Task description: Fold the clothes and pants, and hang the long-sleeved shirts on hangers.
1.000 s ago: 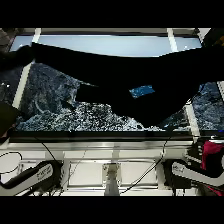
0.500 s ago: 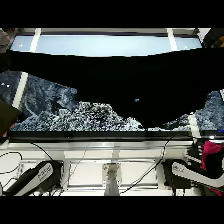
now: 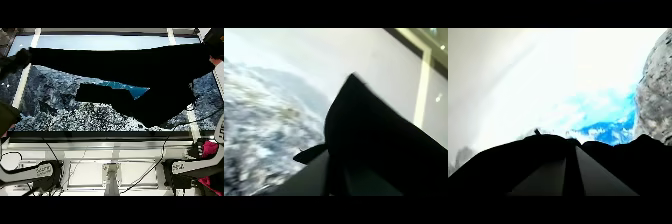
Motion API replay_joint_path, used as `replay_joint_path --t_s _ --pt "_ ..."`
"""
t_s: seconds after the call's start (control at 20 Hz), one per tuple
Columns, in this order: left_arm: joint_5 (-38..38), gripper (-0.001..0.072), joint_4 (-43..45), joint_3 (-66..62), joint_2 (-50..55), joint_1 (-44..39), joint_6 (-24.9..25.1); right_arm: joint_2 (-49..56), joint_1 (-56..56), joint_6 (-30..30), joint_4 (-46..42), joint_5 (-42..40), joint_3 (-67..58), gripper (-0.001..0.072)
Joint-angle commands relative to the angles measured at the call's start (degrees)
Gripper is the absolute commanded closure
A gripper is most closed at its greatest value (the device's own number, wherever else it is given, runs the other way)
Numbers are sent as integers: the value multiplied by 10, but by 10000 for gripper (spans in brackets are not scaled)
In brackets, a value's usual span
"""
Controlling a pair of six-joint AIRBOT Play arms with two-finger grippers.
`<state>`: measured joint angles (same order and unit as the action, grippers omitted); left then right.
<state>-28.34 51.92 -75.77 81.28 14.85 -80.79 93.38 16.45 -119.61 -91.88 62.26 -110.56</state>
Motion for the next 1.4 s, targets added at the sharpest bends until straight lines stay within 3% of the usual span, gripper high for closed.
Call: replay_joint_path --t_s 0.0,0.05,0.2,0.35,0.4,0.45,0.5,0.55,0.6,0.7,0.85,1.05,1.25,1.35 --pt "154 270 -61 0 76 -72 54 65 0 -158 23 -120 0 88" --pt "182 195 -61 0 87 -94 63 70 0 -151 23 -113 0 22" --pt "216 195 -38 0 95 -120 70 71 7 -45 5 -88 -6 29" --pt "159 230 -24 0 72 -115 69 71 30 75 4 -8 -37 49" --pt "127 356 -24 0 61 -111 70 71 38 107 3 23 -49 196" --pt "90 538 -23 0 49 -108 70 71 46 133 3 52 -61 382" --pt "56 684 -22 0 37 -106 70 70 55 156 3 75 -68 504" --pt "21 701 -19 0 26 -103 76 67 63 181 4 97 -68 629" --pt "-9 701 -9 0 18 -101 85 67 70 202 4 122 -67 691" --pt "-93 703 45 0 10 -97 92 67 88 266 25 174 -52 693" --pt "-205 704 90 30 9 -86 91 62 136 316 174 214 9 694" --pt "-224 705 89 151 -18 -76 122 11 207 396 294 231 160 694" --pt "-288 704 -45 225 -21 -77 255 -71 300 505 432 228 345 694" --pt "-280 671 -87 230 -17 -81 255 -83 338 518 511 237 404 692"
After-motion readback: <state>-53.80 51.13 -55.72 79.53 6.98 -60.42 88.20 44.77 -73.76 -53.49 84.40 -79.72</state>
